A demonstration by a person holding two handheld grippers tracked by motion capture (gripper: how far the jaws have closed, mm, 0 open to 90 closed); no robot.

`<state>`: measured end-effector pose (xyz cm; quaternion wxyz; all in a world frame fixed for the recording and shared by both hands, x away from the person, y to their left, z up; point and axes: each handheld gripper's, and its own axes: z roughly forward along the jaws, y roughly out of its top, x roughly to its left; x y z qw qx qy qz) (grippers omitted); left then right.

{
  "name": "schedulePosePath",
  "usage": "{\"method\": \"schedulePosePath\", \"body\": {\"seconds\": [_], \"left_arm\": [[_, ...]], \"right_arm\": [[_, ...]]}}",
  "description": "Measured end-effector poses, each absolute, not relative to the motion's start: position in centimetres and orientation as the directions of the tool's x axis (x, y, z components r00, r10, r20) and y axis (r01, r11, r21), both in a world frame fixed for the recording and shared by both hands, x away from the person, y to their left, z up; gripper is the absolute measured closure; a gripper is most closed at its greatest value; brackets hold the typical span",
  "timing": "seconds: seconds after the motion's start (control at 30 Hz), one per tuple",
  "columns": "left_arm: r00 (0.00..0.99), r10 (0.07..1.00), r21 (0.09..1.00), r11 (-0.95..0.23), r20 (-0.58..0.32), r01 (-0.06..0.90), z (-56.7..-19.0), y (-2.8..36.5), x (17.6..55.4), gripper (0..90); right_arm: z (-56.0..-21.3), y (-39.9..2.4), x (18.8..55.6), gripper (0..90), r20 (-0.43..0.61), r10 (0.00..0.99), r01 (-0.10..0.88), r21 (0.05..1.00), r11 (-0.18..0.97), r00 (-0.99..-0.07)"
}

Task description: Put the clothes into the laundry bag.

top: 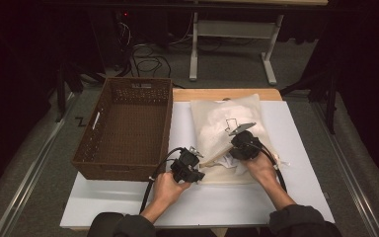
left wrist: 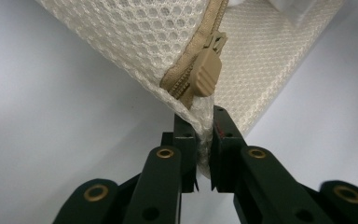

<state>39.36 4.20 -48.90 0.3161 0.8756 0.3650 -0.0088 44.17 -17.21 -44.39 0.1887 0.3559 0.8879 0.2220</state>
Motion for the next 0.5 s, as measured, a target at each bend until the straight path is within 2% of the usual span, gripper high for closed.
{"method": "schedulePosePath", "body": {"seconds": [0.13,0.2,0.33,0.5], "left_arm": [[0.720,0.644,0.544,-0.519,-0.258,0.659,-49.2,4.1,39.5,67.6],[0.714,0.649,0.544,-0.512,-0.263,0.665,-49.4,4.0,39.5,65.1],[0.715,0.647,0.541,-0.514,-0.265,0.665,-49.6,3.7,39.4,64.7],[0.715,0.646,0.542,-0.513,-0.267,0.666,-49.7,3.6,39.4,67.6]], "right_arm": [[-42.5,-18.7,41.5,57.8,-0.153,0.684,0.504,0.566,0.653,-0.713],[-41.5,-19.7,40.3,55.4,-0.137,0.674,0.487,0.589,0.644,-0.726],[-40.8,-21.6,38.5,53.2,-0.135,0.665,0.477,0.594,0.648,-0.735],[-42.6,-23.2,38.0,50.4,-0.125,0.679,0.529,0.532,0.661,-0.723]]}}
